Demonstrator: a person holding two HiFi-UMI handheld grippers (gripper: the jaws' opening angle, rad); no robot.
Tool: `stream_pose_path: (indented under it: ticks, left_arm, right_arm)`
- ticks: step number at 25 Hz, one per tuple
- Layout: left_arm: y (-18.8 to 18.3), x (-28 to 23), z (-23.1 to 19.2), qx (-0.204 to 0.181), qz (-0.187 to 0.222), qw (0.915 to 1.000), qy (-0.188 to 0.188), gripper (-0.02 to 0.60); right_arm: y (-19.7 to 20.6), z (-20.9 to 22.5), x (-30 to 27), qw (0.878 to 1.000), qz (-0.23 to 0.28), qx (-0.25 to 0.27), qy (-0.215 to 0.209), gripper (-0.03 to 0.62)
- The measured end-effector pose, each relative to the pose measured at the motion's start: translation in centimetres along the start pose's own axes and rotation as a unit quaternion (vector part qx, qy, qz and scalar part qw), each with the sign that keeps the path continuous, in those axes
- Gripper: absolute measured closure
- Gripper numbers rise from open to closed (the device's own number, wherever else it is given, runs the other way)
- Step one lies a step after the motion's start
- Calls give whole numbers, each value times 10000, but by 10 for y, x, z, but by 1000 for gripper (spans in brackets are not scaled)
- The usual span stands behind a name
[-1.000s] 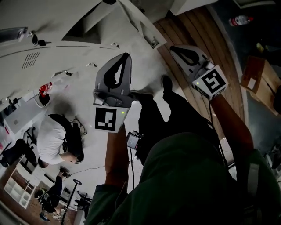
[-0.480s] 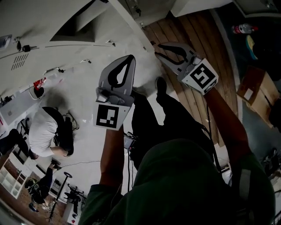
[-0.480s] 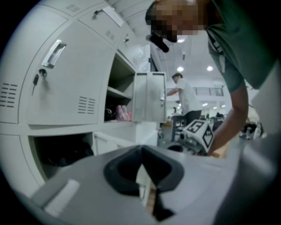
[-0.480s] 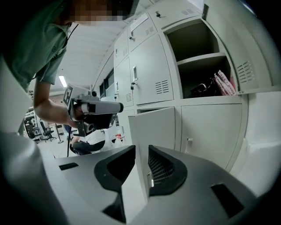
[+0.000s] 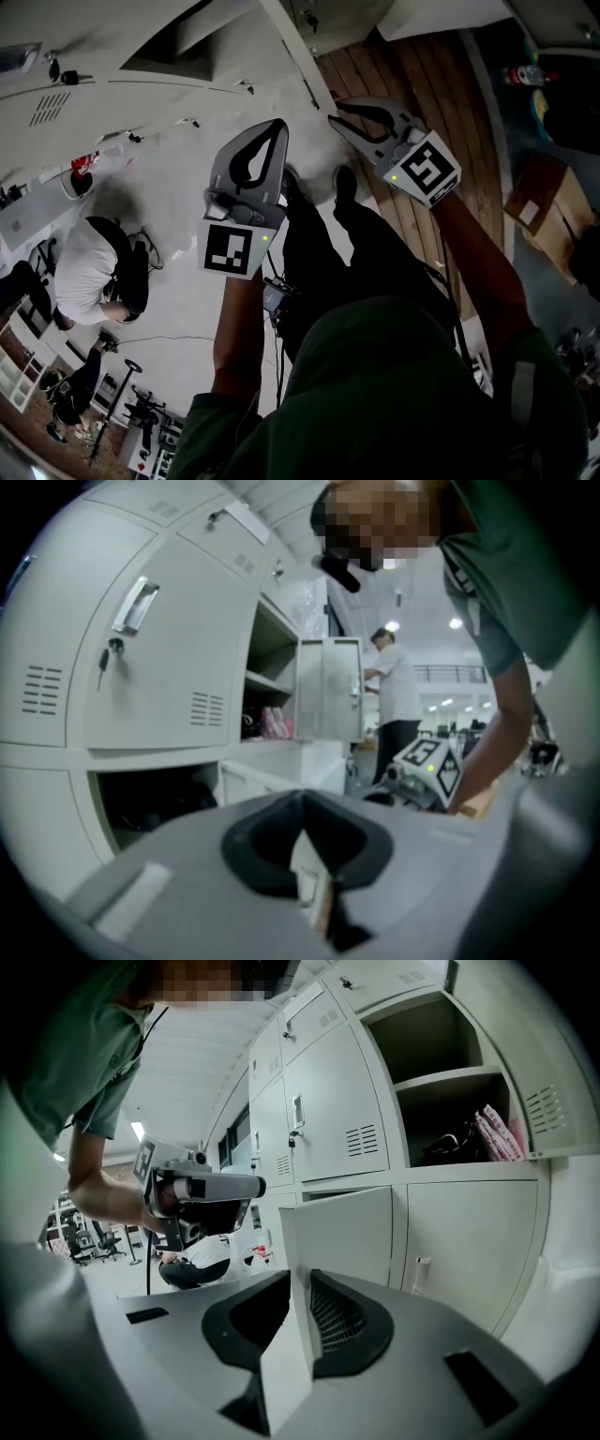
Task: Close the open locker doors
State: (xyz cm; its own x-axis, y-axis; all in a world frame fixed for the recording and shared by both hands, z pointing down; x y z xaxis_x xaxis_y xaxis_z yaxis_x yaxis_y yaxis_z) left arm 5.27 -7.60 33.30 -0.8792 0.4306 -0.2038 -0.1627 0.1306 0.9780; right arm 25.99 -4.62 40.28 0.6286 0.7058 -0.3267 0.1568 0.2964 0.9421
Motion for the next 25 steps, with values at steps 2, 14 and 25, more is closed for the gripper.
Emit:
stream_pose_path:
  ticks: [2, 14, 25]
  left_arm:
    - [-1, 7, -6, -9, 15, 10000, -53, 581]
    - [-1, 63, -60, 35, 160, 9994, -305, 581]
    - [-3, 106, -121, 97, 278, 9989, -357, 581]
  right_arm:
    - [-4, -6, -8, 10000, -1, -26, -18, 531]
    - [-38, -48, -74, 9996, -156, 72, -219, 531]
    - [-73, -73, -147, 9994, -290, 154, -80, 531]
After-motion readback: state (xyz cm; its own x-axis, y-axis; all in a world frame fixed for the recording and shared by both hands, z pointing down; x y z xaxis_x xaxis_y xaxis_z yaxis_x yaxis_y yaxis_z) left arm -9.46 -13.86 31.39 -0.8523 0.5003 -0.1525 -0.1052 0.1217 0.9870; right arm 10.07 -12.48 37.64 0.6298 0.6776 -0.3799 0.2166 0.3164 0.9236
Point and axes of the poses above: the fingertips, and each gripper's own axes: x backward along the fingers, z to its right, y out of its underside, the point moved 10 cm from there along x, backward along the fingers, and after that the axes turned 4 degrees about y, right-handed, at the moved point
